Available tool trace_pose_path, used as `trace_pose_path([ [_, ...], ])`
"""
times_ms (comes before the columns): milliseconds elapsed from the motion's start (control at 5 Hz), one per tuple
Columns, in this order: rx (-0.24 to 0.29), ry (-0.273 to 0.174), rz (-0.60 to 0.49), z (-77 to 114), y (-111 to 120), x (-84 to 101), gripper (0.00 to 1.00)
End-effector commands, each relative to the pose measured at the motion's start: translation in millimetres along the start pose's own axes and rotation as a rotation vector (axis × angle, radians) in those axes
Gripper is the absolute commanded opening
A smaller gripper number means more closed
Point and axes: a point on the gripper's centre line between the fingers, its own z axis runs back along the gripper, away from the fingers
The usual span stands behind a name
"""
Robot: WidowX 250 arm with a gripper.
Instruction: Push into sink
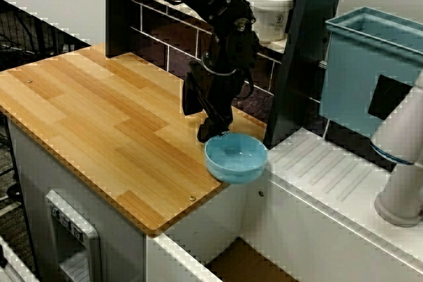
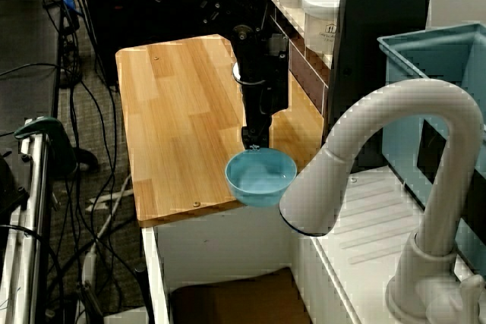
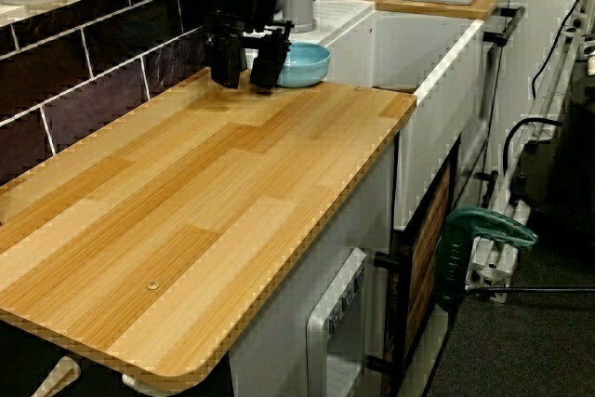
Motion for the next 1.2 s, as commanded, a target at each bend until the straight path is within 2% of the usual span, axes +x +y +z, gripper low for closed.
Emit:
trace_pose_path([
  [0,-0.01,-0.068,-0.054,22.6,-17,7.6,1.0],
  [200,-0.006,-0.079,-0.098,28.6,-35,4.1,1.0],
  [400,-0.031,-0.071,-0.131,34.3,-48,-3.6,1.0],
  [600,-0.037,-0.077,-0.146,43.4,-54,-15.7,1.0],
  [800,-0.068,-0.067,-0.139,52.5,-51,-33.1,1.0],
  [1000,-0.02,-0.084,-0.143,57.4,-53,-50.3,1.0],
])
